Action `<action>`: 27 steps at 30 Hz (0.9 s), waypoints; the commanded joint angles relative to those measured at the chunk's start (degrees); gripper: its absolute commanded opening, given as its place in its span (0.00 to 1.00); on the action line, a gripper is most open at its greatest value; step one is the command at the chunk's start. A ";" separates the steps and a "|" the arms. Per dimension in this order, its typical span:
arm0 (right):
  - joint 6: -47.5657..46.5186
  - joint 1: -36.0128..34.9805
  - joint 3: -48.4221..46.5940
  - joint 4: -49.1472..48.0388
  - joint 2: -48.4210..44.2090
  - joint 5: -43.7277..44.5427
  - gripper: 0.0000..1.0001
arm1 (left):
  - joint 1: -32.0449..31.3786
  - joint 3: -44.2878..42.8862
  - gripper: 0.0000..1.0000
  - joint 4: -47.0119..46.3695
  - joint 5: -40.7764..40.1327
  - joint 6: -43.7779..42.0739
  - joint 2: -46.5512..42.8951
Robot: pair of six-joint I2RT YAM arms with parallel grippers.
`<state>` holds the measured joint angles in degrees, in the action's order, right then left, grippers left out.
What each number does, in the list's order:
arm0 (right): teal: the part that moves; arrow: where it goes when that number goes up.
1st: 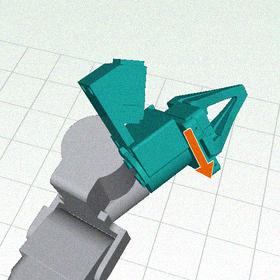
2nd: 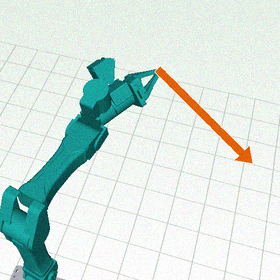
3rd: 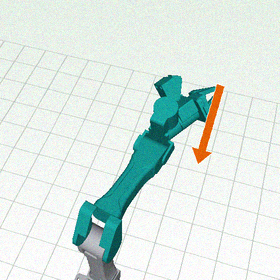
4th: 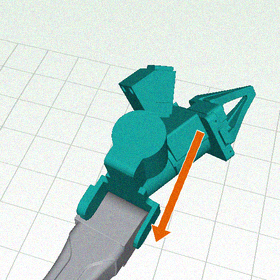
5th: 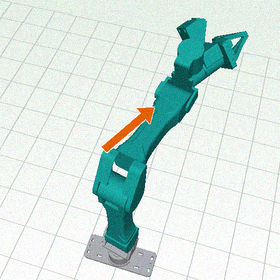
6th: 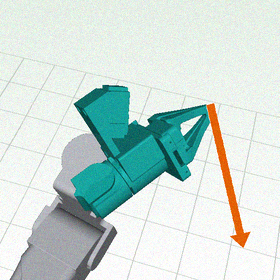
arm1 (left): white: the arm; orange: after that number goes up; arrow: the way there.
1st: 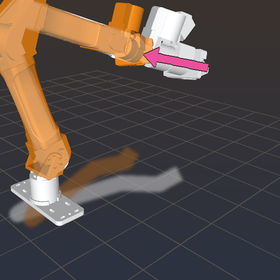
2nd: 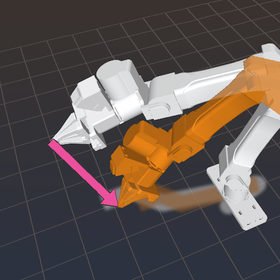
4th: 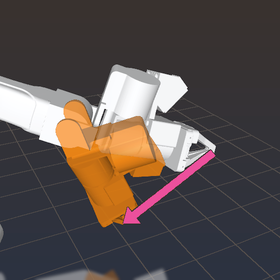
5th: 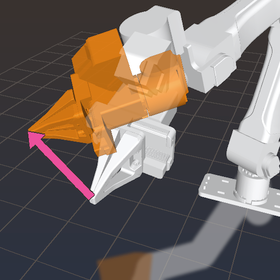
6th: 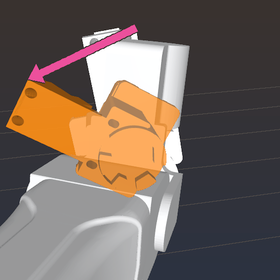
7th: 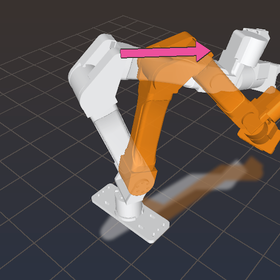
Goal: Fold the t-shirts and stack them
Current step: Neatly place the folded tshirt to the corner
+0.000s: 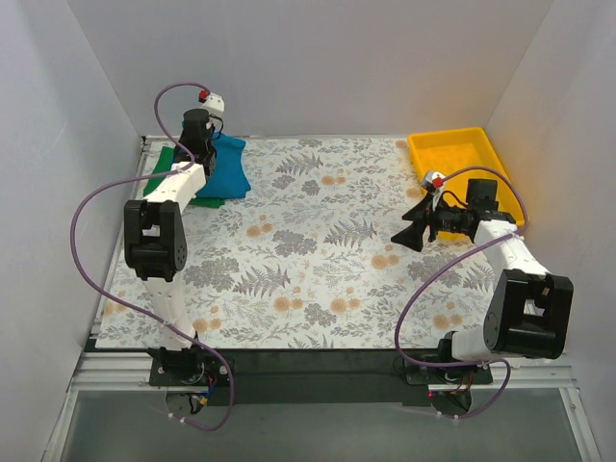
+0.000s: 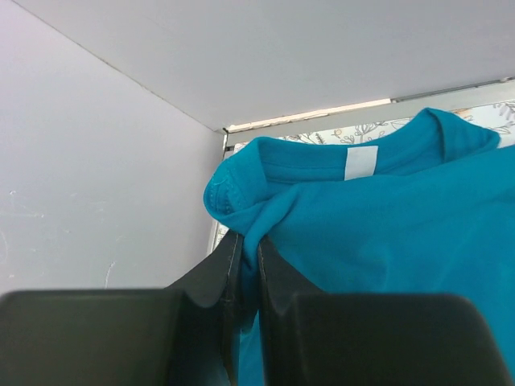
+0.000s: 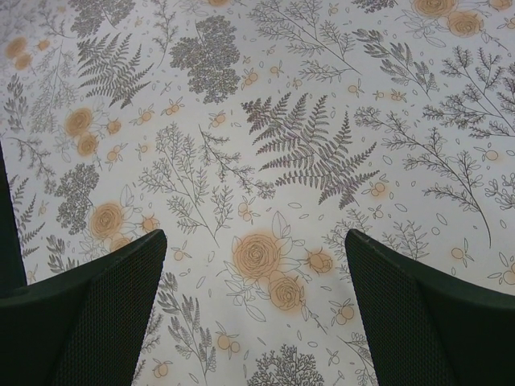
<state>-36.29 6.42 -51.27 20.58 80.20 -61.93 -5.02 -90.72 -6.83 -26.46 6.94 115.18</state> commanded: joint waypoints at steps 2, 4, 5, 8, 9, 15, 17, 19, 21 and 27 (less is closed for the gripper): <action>-0.97 0.35 -2.35 0.95 0.57 -1.70 0.98 | 1.06 -4.03 0.00 -3.89 -1.40 -0.96 1.45; -1.06 0.35 -2.44 0.95 0.74 -1.61 0.98 | 1.32 -4.64 0.00 -4.16 -1.40 -0.96 2.33; -1.06 0.35 -2.44 1.04 0.83 -1.70 0.98 | 1.59 -5.25 0.00 -4.24 -1.40 -0.96 2.60; -1.15 0.27 -2.52 1.13 1.18 -1.70 0.98 | 2.03 -6.66 0.00 -4.86 -1.23 -0.96 3.56; -1.15 0.35 -2.61 1.13 1.27 -1.70 0.98 | 2.11 -7.19 0.00 -4.95 -1.14 -1.05 4.00; -1.32 0.35 -2.61 1.39 1.97 -1.79 0.98 | 3.52 -9.56 0.00 -6.18 -1.40 -1.49 6.20; -1.41 0.35 -2.79 1.57 2.41 -1.79 0.98 | 4.31 -9.91 0.00 -6.53 -1.32 -1.49 6.99; -1.59 0.35 -2.87 1.83 2.76 -1.88 0.98 | 4.84 -10.70 0.00 -6.62 -0.97 -1.23 7.78; -1.76 0.35 -3.05 2.10 3.29 -1.88 0.98 | 4.93 -11.15 0.00 -6.62 -0.26 -0.61 8.92; -2.64 0.35 -3.23 2.89 4.08 -1.79 0.98 | 7.92 -11.85 0.30 -7.85 0.26 5.26 12.18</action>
<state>-37.58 6.42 -52.07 22.52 84.05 -61.91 1.96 -100.95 -12.27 -26.15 8.58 127.09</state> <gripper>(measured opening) 0.979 0.261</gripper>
